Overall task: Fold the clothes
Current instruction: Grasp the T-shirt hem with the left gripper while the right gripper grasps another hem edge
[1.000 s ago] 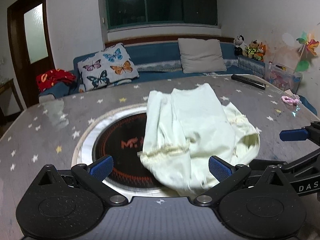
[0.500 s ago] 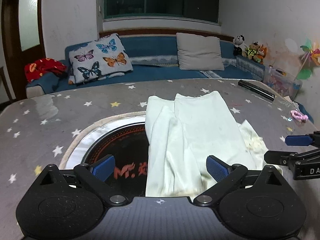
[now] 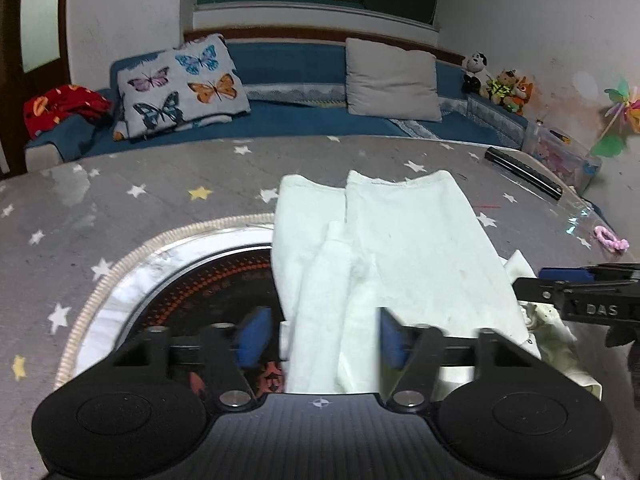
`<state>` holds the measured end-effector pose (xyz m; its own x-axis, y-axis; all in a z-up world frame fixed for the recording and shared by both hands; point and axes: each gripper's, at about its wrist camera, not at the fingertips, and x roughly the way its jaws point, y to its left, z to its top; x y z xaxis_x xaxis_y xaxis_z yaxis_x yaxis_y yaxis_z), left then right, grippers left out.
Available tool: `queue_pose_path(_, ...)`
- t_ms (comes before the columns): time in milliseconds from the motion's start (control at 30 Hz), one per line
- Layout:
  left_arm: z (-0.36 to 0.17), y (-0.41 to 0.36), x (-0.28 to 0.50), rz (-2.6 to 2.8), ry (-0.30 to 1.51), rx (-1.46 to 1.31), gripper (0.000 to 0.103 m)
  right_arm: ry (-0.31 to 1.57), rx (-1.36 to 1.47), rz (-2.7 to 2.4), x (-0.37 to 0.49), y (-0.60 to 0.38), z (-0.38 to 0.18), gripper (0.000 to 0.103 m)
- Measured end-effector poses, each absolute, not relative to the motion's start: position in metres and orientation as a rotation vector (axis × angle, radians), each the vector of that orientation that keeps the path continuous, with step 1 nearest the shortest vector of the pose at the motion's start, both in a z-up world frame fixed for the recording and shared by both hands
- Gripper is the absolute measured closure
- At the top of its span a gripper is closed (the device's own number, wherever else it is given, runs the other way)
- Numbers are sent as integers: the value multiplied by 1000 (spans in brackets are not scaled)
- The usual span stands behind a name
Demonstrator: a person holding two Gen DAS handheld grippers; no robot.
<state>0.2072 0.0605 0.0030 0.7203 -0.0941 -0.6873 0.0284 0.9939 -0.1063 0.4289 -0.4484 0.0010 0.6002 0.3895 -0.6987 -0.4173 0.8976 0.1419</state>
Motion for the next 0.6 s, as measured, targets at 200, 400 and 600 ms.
queue_pose_path(200,3,63,200,-75,745,-89,89,808,1,477,430,-447,-4,96)
queue_pose_path(400,17,82,180,2,703,-123,93,752,13,475,415,-454,14,101)
queue_pose_path(600,37,113,145,100,653,-176,93,699,23,473,390,-469,36,102)
